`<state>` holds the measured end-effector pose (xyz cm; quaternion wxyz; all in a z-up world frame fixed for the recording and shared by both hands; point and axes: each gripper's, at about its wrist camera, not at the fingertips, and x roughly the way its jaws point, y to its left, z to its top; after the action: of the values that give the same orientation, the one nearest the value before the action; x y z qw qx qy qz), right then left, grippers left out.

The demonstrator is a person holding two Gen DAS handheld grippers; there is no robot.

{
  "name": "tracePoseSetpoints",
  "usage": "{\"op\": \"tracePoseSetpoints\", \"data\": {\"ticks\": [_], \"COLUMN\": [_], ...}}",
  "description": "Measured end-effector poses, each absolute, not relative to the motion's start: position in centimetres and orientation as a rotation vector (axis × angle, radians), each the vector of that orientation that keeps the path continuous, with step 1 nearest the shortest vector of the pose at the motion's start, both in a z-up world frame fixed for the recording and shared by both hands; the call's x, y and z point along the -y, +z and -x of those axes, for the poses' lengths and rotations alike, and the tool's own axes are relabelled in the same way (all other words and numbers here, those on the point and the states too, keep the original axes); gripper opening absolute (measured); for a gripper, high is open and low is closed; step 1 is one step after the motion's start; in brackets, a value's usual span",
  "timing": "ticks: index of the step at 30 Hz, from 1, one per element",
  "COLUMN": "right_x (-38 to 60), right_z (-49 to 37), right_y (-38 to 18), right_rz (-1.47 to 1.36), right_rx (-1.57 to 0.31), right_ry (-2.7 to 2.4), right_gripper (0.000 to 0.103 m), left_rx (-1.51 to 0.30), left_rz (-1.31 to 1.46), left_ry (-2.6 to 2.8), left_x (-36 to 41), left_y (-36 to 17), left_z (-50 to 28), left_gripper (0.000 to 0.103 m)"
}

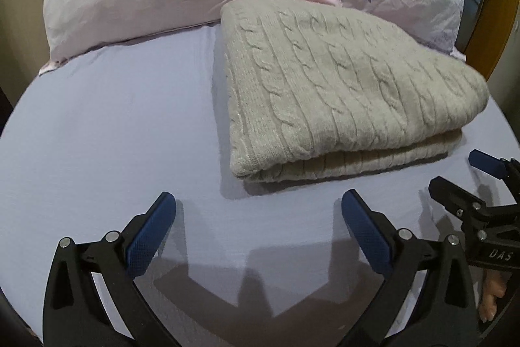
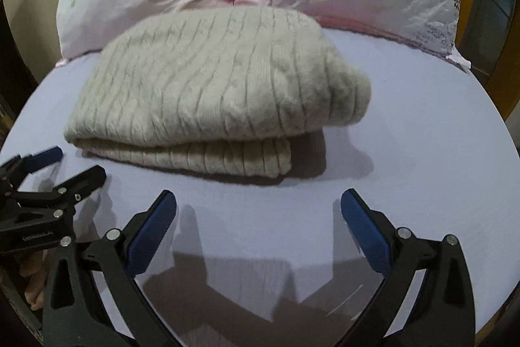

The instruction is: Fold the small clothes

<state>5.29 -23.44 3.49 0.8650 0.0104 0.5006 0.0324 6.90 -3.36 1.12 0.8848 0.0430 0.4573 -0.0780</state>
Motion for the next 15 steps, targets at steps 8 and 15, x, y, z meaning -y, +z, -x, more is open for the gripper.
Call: {"op": "tracePoseSetpoints", "data": {"ticks": [8, 15], "right_x": [22.86, 22.86], "right_z": [-5.32, -5.42], "right_y": [3.50, 3.59], "right_rz": [0.014, 0.014], "right_rx": [-1.054, -1.055], "right_ry": [0.077, 0.077], "right_gripper": [0.101, 0.101], "left_rx": [-0.947, -0.942], "left_rz": [-0.098, -0.098], "left_ry": [-0.142, -0.141], "left_x": [3.45, 3.40], "left_y": [1.13, 1.15], "left_z": [-6.87, -6.88], "left_gripper": [0.102, 0.102]}}
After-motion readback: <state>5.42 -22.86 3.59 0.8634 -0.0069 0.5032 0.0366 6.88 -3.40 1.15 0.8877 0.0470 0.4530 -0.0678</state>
